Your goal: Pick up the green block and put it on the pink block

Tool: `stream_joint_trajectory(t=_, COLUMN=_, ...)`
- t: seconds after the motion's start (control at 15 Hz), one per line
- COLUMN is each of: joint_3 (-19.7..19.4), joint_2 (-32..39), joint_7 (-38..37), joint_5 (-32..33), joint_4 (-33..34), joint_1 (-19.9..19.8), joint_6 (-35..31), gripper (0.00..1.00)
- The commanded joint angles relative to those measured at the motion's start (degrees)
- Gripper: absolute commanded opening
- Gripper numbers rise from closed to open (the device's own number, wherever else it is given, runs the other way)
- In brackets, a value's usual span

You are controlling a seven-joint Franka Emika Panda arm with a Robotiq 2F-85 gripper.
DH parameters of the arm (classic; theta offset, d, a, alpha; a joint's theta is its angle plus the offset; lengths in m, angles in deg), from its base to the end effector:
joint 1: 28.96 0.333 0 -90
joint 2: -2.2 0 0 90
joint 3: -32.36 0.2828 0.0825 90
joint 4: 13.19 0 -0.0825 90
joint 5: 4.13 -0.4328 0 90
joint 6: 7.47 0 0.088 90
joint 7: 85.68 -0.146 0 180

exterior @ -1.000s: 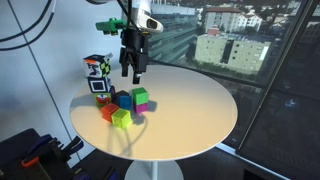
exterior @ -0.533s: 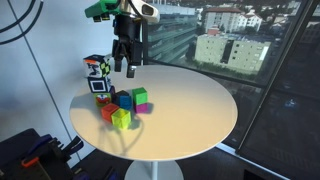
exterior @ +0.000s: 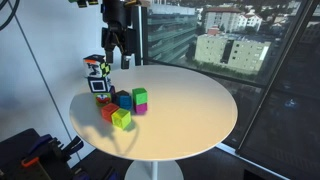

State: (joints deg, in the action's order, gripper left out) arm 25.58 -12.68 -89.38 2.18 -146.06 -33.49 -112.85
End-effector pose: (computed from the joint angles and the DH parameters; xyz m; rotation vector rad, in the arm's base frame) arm 0.4709 -0.1055 0.3349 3.0468 -0.3267 -0.3464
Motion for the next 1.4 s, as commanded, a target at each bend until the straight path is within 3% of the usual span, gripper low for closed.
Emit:
stream_joint_trajectory(t=0.0, joint_3=-0.01, joint_2=-5.47, joint_7=3.27, joint_5=-0.26, joint_4=-3.03, joint_1=-0.79, joint_6=-0.39, gripper=1.00)
stream_joint_trajectory(t=0.6, joint_3=-0.33, joint_2=-11.44, joint_7=2.96, joint_5=-1.16, joint_4=-5.36, joint_1=-1.03, joint_6=-1.83, gripper=1.00)
stream_joint_trajectory(t=1.33, joint_3=0.23, joint_2=-11.42, joint_7=2.95, joint_5=-0.43, joint_4=-6.02, joint_1=-0.98, joint_6=-4.74, gripper=1.00)
